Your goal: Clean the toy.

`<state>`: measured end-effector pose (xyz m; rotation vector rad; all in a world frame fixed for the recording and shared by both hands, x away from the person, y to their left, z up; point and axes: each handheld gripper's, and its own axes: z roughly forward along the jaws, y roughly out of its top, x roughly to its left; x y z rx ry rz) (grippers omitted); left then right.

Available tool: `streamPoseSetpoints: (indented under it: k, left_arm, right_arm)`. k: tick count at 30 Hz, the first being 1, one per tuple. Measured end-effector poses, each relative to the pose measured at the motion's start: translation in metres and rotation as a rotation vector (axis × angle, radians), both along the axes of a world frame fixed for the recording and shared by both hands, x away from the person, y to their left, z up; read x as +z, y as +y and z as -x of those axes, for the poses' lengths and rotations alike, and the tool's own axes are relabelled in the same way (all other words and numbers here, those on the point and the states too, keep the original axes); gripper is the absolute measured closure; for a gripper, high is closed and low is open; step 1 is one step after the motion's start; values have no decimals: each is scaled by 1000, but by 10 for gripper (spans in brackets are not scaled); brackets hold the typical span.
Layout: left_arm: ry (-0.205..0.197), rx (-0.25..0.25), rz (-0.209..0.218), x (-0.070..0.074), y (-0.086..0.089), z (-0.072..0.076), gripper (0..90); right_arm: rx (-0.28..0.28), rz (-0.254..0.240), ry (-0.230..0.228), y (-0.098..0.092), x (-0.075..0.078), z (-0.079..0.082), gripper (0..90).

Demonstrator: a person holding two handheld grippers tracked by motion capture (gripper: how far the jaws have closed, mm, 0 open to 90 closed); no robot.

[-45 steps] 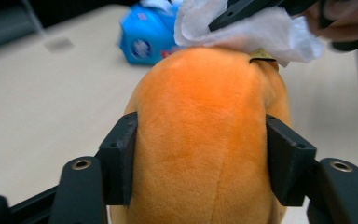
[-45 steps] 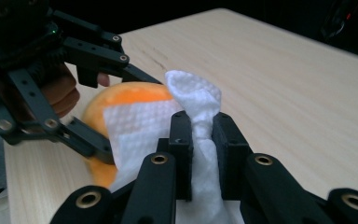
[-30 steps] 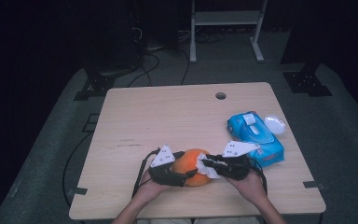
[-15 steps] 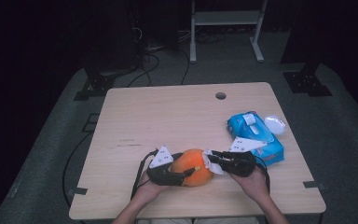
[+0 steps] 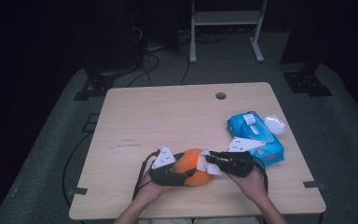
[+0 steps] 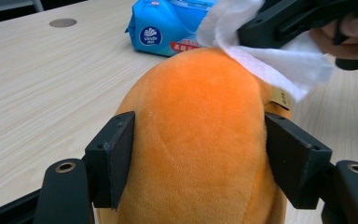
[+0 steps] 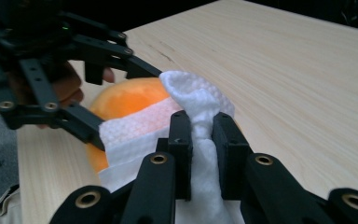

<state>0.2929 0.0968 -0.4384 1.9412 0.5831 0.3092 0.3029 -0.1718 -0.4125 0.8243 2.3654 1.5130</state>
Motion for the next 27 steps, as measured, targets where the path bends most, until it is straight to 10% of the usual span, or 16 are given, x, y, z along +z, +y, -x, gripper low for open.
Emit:
streamPoseSetpoints:
  k: [27]
  left_arm:
    - [-6, -31, 5, 4, -3, 3, 199]
  right_arm:
    - [22, 7, 5, 4, 2, 1, 783]
